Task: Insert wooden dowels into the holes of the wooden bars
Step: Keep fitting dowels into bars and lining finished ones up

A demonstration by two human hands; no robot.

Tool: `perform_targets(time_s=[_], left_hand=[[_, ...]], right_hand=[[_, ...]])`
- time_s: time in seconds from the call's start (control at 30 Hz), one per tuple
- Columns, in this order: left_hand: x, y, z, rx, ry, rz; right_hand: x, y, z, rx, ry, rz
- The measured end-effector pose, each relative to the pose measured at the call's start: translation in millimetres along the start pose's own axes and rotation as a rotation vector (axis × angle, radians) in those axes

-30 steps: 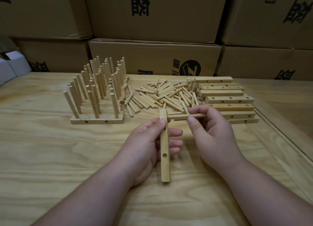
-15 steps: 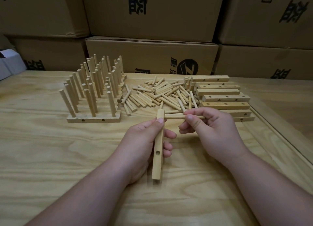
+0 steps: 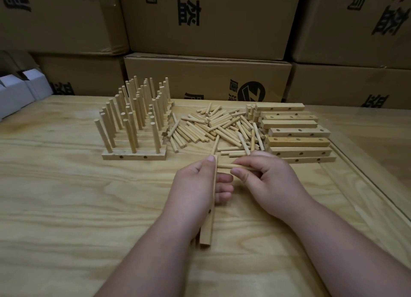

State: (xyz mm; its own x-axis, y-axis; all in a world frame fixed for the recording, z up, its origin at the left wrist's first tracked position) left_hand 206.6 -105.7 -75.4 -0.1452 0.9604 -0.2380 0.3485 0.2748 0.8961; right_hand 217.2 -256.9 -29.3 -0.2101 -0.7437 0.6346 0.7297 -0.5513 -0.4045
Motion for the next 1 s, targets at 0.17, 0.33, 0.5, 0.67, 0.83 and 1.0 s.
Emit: perform_targets(time_s=[0.17, 0.33, 0.5, 0.67, 0.83, 1.0], left_hand=[[-0.8, 0.9, -2.2, -0.03, 0.0, 0.109], [-4.3, 4.0, -1.8, -0.041, -0.054, 0.148], [-8.4, 0.9, 2.7, 0.011, -0.157, 0.077], [-1.8, 2.8, 8.3, 0.081, -0.132, -0.144], [13.1, 11.4, 14.9, 0.121, -0.135, -0.604], [12.0, 8.6, 17.4, 0.139, -0.134, -0.621]], right_hand=[[-1.0, 4.6, -0.1, -0.029, -0.015, 0.025], [-2.9, 19.4, -4.5, -0.204, -0.042, 0.18], [2.7, 26.6, -6.9, -0.317, 0.171, 0.259], [25.0, 39.9, -12.5, -0.318, 0.419, 0.297], [3.5, 57.6, -11.9, -0.379, 0.021, -0.052], [-19.4, 46.3, -10.0, -0.261, -0.316, -0.297]])
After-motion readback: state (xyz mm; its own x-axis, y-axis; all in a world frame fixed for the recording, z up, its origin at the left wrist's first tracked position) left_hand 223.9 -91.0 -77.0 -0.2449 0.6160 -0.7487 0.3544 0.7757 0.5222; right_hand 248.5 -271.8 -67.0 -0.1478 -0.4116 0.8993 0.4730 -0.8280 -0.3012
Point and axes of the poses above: each hand's wrist, its own z-axis towards the middle knuckle, its own x-axis out of the back of the hand, y = z × x, the point moved 7 cm from there along z, towards the middle knuckle, and after that the axes turned 13 degrees about x, right-handed, at the moved point
